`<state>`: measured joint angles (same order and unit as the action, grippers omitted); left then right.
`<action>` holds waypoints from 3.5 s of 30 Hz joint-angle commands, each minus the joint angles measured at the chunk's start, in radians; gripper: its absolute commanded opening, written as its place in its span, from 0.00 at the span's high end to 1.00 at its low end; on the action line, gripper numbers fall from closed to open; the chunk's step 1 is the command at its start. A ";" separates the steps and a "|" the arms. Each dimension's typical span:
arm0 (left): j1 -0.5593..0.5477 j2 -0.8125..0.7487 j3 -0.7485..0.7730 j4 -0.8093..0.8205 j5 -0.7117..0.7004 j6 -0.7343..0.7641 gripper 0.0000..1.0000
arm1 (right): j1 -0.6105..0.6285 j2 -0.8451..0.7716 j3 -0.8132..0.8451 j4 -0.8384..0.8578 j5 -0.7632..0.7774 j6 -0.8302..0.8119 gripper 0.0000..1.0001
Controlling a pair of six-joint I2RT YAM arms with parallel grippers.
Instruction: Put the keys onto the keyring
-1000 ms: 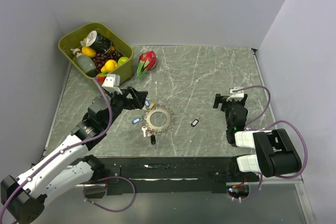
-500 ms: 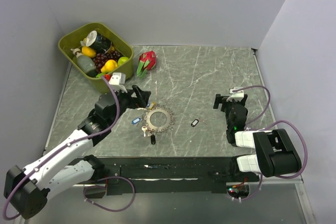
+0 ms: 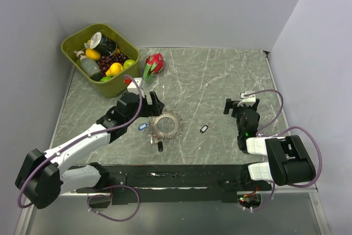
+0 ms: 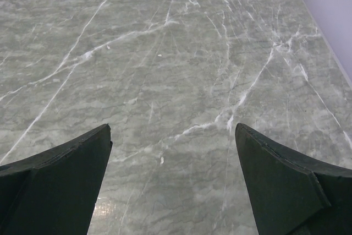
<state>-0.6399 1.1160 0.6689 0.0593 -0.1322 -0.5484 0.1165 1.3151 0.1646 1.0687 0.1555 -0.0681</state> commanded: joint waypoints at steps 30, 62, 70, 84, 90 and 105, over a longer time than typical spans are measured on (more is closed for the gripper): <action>0.002 -0.105 0.092 -0.087 0.069 -0.027 0.04 | -0.011 -0.005 0.039 0.020 -0.008 0.005 0.00; -0.026 -0.061 0.443 -0.133 0.105 0.071 0.04 | -0.012 -0.005 0.039 0.019 -0.010 0.005 0.00; -0.027 -0.104 0.448 -0.036 0.287 0.114 0.03 | -0.011 -0.005 0.039 0.019 -0.010 0.005 0.00; -0.027 -0.036 0.600 -0.131 0.450 0.027 0.04 | -0.012 -0.005 0.039 0.020 -0.010 0.005 0.00; -0.026 -0.035 0.598 -0.133 0.494 -0.001 0.04 | -0.011 -0.005 0.039 0.019 -0.010 0.005 0.00; -0.026 -0.090 0.788 -0.187 0.603 -0.059 0.04 | -0.012 -0.005 0.039 0.019 -0.008 0.005 0.00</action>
<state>-0.6647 1.0760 1.3903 -0.1215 0.4324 -0.5877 0.1131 1.3151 0.1650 1.0679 0.1474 -0.0681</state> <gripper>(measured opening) 0.966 0.997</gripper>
